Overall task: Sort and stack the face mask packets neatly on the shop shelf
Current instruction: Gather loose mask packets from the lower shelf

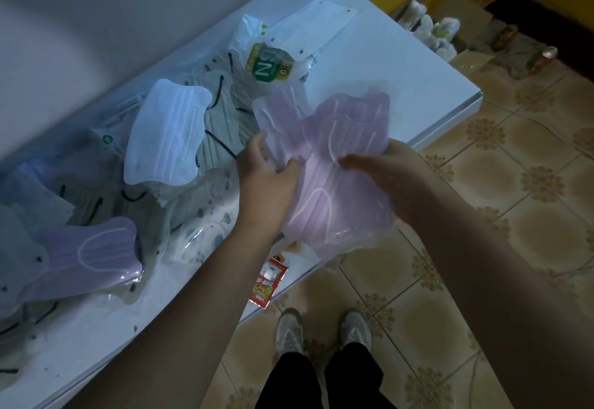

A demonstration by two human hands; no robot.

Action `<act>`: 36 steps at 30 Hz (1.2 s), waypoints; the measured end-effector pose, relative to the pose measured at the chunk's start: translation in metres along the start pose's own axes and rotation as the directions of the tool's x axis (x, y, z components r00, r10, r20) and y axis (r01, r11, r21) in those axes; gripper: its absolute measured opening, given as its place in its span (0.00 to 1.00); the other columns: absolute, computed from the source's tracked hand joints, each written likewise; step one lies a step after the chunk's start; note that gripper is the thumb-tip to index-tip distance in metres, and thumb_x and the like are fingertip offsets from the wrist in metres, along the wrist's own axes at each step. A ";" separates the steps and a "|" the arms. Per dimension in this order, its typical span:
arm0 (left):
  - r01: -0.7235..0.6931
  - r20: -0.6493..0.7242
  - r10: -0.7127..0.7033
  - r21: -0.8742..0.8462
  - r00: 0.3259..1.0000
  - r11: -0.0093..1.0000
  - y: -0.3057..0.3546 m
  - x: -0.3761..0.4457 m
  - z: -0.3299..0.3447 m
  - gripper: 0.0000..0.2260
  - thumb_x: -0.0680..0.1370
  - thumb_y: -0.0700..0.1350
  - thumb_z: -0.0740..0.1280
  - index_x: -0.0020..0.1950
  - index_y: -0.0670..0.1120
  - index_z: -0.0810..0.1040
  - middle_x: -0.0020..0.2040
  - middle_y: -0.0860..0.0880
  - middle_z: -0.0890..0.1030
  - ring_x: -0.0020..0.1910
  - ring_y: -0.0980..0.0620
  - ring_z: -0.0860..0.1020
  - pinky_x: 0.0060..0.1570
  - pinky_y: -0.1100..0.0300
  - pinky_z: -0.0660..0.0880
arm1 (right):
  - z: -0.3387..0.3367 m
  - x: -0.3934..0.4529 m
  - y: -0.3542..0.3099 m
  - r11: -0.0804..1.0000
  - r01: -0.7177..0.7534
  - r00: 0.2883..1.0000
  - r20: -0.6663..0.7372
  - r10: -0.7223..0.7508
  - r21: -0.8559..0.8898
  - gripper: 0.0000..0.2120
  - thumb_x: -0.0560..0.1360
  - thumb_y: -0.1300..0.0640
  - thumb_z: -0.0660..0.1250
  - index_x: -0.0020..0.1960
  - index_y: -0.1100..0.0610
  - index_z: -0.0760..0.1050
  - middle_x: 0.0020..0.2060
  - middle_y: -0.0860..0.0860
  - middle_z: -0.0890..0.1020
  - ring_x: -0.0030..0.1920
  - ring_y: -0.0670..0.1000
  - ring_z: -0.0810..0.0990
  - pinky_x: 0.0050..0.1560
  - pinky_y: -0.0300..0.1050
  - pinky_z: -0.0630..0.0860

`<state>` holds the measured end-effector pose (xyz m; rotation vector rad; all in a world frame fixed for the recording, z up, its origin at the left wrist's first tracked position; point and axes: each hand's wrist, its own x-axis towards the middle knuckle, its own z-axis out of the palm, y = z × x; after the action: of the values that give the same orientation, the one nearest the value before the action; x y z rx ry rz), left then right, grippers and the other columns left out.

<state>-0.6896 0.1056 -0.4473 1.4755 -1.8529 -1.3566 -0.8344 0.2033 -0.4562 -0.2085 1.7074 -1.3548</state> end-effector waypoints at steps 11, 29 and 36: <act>0.303 0.090 -0.289 -0.278 0.953 0.912 0.015 0.026 -0.001 0.03 0.76 0.49 0.73 0.45 0.50 0.83 0.39 0.54 0.80 0.37 0.57 0.74 0.38 0.64 0.70 | -0.012 -0.008 -0.007 0.990 0.036 0.991 0.121 -0.053 0.139 0.11 0.73 0.66 0.72 0.55 0.62 0.82 0.43 0.57 0.86 0.44 0.56 0.86 0.44 0.49 0.81; 0.022 -0.178 -0.078 -0.301 0.981 0.953 0.024 0.068 -0.038 0.16 0.69 0.57 0.71 0.43 0.44 0.81 0.40 0.47 0.83 0.39 0.47 0.81 0.43 0.53 0.79 | -0.024 -0.005 -0.040 0.973 0.139 0.980 0.117 -0.163 0.186 0.14 0.73 0.68 0.70 0.59 0.66 0.78 0.50 0.62 0.85 0.50 0.60 0.85 0.49 0.53 0.82; 0.101 0.375 0.058 -0.391 0.925 0.915 0.049 0.049 -0.028 0.19 0.79 0.59 0.64 0.60 0.48 0.81 0.61 0.45 0.83 0.64 0.45 0.79 0.70 0.44 0.70 | -0.010 -0.003 -0.069 0.931 0.262 0.953 0.081 -0.291 0.254 0.09 0.73 0.69 0.69 0.53 0.62 0.80 0.41 0.55 0.85 0.43 0.54 0.85 0.44 0.46 0.81</act>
<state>-0.7097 0.0482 -0.4046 1.0753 -1.6203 -2.0098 -0.8672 0.1856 -0.3968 -0.3946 1.4380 -1.7089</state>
